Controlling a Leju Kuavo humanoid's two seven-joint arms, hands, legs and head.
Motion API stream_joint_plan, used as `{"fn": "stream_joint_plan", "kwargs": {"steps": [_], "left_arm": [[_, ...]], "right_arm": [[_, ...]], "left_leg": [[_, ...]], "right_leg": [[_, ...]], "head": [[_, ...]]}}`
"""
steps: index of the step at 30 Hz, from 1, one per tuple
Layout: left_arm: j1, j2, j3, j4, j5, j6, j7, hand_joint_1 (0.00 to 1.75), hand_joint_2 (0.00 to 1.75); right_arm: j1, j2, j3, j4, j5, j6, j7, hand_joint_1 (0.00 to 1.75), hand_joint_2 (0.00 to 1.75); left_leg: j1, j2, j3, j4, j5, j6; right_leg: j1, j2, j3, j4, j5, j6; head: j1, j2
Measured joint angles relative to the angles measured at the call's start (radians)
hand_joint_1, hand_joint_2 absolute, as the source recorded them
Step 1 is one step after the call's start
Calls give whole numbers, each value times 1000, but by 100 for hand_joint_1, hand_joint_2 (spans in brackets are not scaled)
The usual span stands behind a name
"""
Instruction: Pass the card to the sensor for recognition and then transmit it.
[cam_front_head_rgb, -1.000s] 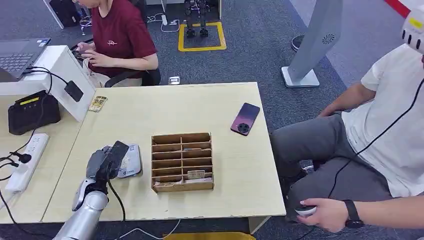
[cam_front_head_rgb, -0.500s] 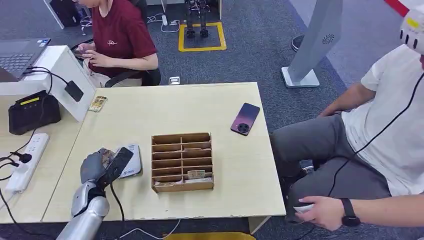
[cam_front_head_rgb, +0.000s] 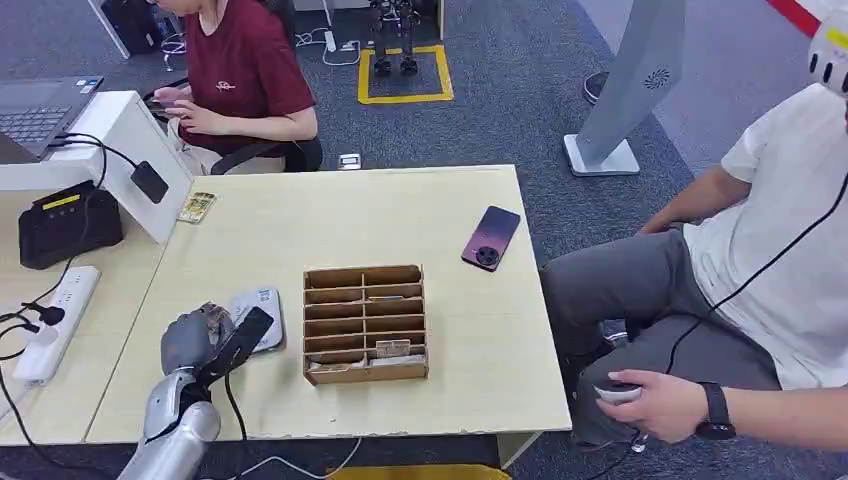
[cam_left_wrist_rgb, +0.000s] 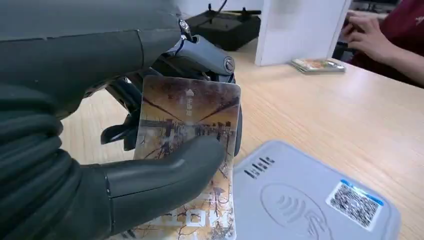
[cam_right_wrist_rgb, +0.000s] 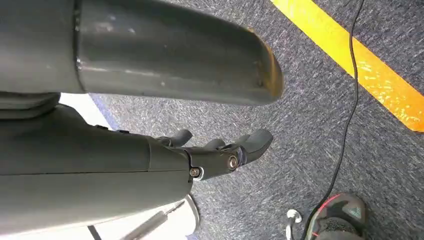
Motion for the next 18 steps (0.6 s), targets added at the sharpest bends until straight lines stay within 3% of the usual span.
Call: {"fn": "stream_joint_plan", "kwargs": {"steps": [6, 10, 15, 18], "left_arm": [[17, -8, 0, -66, 90, -92, -37, 175, 175], [43, -11, 0, -159, 194, -189, -57, 175, 175], [63, -16, 0, -219, 216, -205, -58, 175, 175], [70, -18, 0, -255, 343, -277, -89, 175, 175]], "right_arm": [[0, 3, 0, 0, -1, -6, -7, 0, 0], [1, 5, 0, 0, -2, -10, -7, 0, 0], [1, 5, 0, 0, -2, -11, -7, 0, 0], [1, 5, 0, 0, -2, -15, -6, 0, 0]], "left_leg": [[0, 0, 0, 0, 0, 0], [0, 0, 0, 0, 0, 0], [0, 0, 0, 0, 0, 0], [0, 0, 0, 0, 0, 0]], "right_leg": [[0, 0, 0, 0, 0, 0], [0, 0, 0, 0, 0, 0], [0, 0, 0, 0, 0, 0], [0, 0, -1, 0, 0, 0]], "head": [[0, 0], [0, 0], [0, 0], [0, 0]]}}
